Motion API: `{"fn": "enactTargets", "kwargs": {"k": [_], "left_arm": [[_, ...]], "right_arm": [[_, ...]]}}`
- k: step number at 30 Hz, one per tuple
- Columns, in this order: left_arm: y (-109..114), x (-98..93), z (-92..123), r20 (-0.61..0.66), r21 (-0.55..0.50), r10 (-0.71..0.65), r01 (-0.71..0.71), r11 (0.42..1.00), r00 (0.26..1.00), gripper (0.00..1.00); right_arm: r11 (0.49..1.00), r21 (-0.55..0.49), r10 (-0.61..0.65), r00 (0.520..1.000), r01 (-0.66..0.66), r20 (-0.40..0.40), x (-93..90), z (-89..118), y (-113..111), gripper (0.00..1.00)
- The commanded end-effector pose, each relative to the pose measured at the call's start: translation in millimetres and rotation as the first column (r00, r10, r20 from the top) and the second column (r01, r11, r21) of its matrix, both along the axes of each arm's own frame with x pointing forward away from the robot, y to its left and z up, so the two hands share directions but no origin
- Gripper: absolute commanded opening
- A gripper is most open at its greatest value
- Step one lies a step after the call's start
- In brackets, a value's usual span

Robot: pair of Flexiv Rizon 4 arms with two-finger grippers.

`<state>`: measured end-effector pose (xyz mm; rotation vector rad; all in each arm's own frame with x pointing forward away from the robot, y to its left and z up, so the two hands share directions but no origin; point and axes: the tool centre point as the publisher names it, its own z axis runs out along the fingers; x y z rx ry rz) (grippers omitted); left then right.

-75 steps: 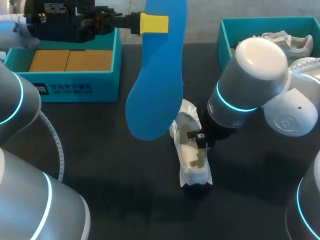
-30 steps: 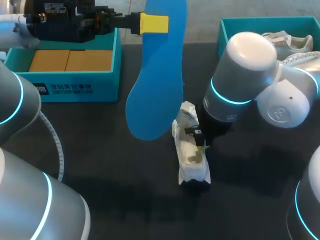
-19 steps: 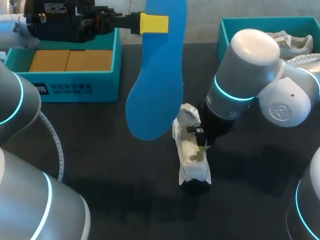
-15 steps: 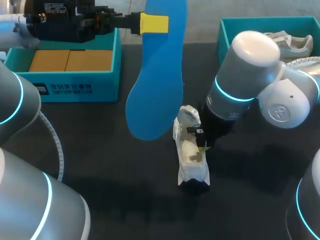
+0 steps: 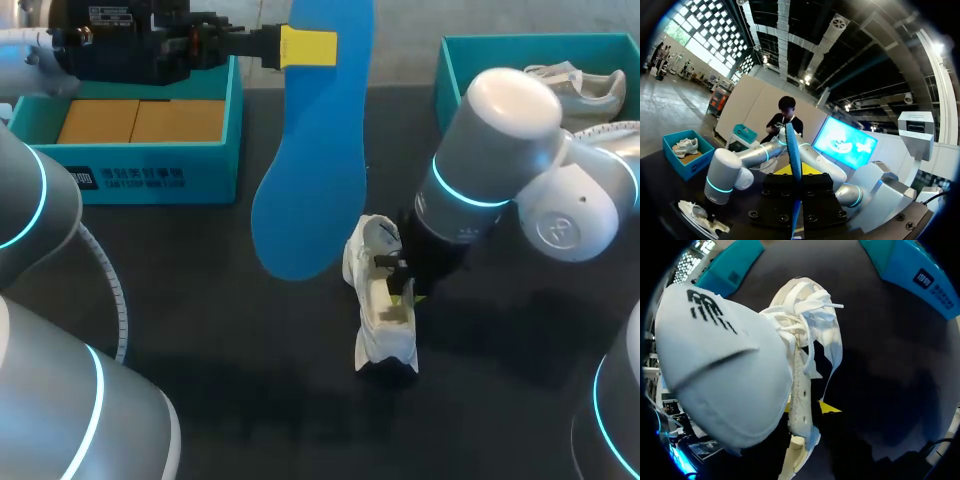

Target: Take the shoe out of the shoebox, open the shoe tongue, remove and reinsert the insole, then place the shoe into the shoebox

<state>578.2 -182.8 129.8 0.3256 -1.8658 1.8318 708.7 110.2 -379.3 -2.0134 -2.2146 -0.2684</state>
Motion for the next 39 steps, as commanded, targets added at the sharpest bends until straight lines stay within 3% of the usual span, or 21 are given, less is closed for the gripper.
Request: {"fn": "enactTargets", "kwargs": {"k": [1,13,25,31,39], "left_arm": [[-1,0.7,0,0.000,0.002,-0.001,0.001,1.000,1.000,0.00],[-1,0.7,0,0.000,0.002,-0.001,0.001,1.000,1.000,0.00],[-1,0.7,0,0.000,0.002,-0.001,0.001,1.000,1.000,0.00],[-1,0.7,0,0.000,0.002,-0.001,0.001,1.000,1.000,0.00],[-1,0.7,0,0.000,0.002,-0.001,0.001,1.000,1.000,0.00]], "right_arm": [[1.000,-0.003,0.001,1.000,-0.001,0.006,-2.0,5,-2,1.00],[0.999,-0.043,0.026,0.999,-0.026,0.017,-3.6,34,0,1.00],[0.997,-0.040,0.073,0.996,-0.071,0.047,-6.6,78,-8,1.00],[0.995,-0.020,0.103,0.994,-0.102,0.044,-3.6,95,-13,1.00],[0.986,0.081,0.143,0.988,-0.148,0.065,5.6,103,-25,1.00]]}}
